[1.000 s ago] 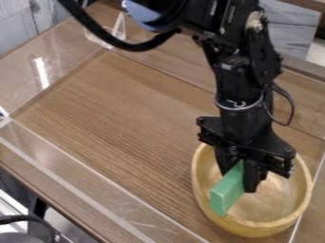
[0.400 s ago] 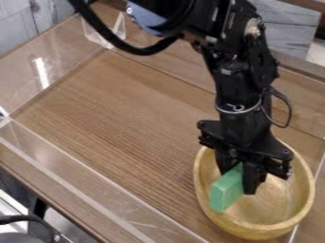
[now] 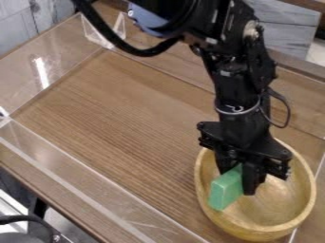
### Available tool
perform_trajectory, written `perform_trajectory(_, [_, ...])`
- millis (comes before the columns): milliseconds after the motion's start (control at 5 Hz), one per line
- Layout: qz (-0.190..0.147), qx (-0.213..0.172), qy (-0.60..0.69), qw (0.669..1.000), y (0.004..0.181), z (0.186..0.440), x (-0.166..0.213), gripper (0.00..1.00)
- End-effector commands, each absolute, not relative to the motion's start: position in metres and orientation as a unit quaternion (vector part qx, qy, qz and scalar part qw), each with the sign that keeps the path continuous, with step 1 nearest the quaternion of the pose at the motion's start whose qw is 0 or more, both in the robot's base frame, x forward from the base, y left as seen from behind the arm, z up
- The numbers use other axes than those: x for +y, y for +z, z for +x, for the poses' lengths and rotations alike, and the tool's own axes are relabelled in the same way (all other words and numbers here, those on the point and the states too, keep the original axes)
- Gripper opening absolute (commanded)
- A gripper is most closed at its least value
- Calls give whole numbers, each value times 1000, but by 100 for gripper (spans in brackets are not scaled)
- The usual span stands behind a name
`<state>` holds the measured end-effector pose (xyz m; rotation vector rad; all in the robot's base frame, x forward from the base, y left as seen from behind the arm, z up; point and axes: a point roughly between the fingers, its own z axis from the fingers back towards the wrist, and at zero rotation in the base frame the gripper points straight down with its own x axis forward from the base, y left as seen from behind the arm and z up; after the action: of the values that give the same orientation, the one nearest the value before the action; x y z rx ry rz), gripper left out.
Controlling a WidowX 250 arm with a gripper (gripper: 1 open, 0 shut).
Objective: Put the green block in the brown bowl
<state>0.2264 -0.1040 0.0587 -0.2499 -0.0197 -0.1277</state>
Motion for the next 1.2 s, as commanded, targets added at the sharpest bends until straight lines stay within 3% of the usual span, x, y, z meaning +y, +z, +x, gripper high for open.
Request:
perform_trajectory(0, [-130,-24,-69,989,65,234,-104,0])
perform_trajectory(1000, [-144,14,-66,987,62,229,-107,0])
